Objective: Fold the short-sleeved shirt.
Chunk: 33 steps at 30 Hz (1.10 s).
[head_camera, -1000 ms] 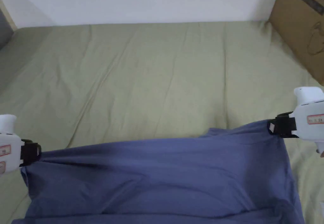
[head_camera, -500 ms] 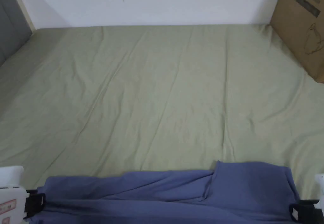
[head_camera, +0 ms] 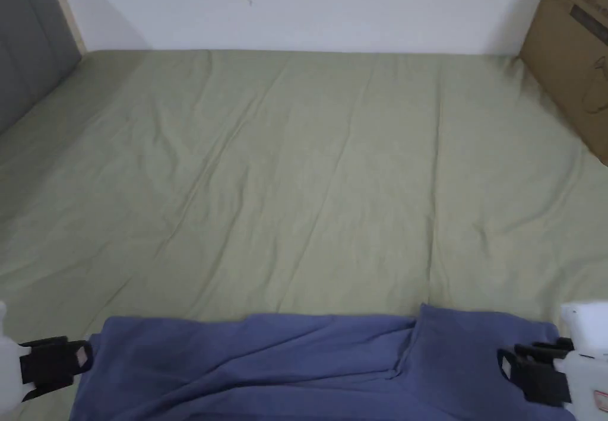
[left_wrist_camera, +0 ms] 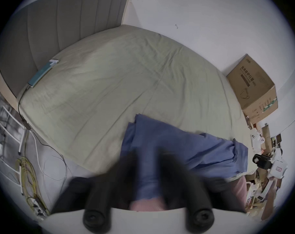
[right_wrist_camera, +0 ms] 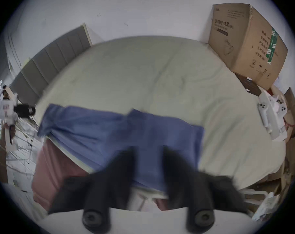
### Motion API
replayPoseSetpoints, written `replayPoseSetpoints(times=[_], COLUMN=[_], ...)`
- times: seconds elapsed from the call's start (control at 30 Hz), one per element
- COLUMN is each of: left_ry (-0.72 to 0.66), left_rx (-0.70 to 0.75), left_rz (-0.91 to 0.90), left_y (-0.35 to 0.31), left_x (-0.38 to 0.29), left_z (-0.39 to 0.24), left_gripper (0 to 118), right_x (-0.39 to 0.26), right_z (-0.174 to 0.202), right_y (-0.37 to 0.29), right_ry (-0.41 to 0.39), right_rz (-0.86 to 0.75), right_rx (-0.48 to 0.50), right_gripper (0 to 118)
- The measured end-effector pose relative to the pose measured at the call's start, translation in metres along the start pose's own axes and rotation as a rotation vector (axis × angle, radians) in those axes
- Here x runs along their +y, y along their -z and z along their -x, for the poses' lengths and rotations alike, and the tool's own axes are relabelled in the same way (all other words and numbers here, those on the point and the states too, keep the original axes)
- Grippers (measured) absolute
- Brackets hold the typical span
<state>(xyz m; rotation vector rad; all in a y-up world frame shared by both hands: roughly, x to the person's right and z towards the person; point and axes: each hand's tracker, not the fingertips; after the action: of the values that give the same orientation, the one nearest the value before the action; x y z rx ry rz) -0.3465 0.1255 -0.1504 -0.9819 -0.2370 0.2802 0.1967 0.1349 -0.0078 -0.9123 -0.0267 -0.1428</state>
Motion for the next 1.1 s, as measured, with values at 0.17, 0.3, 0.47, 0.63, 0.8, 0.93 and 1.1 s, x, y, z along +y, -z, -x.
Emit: replayPoseSetpoints(times=[0.17,0.3,0.47,0.63,0.8,0.93,1.1], left_ry=[-0.036,-0.221,-0.433,-0.462,-0.441,-0.526,-0.418], left_rx=[0.027,-0.058,-0.171,-0.278,-0.314,-0.319,-0.246], left_rz=[0.034,0.019,0.061,0.059,0.102,0.134,0.130], left_y=[0.006,0.011,0.051,0.072,0.084,0.085,0.061], left_x=[-0.019,-0.022,-0.026,-0.028,-0.030,-0.038,-0.022], left_z=[0.013,0.044,0.075,0.077,0.074,0.089,0.064], left_gripper=[1,58,111,111,37,11,10], right_x=[0.003,0.006,0.009,0.008,0.003,-0.004,-0.010], right_z=[0.048,0.076,0.099,0.100,0.094,0.087,0.066], right_y=[0.029,0.049,0.062,0.069,0.075,0.079,0.074], right_ry=[0.081,0.044,-0.040,-0.016,-0.002,0.029,0.077], right_rz=[-0.063,-0.035,0.012,0.044,0.072,0.096,0.090], right_rx=[0.055,0.099,0.118,0.114,0.090,0.066,0.043], right_gripper=[0,0,0,0,0,0,0])
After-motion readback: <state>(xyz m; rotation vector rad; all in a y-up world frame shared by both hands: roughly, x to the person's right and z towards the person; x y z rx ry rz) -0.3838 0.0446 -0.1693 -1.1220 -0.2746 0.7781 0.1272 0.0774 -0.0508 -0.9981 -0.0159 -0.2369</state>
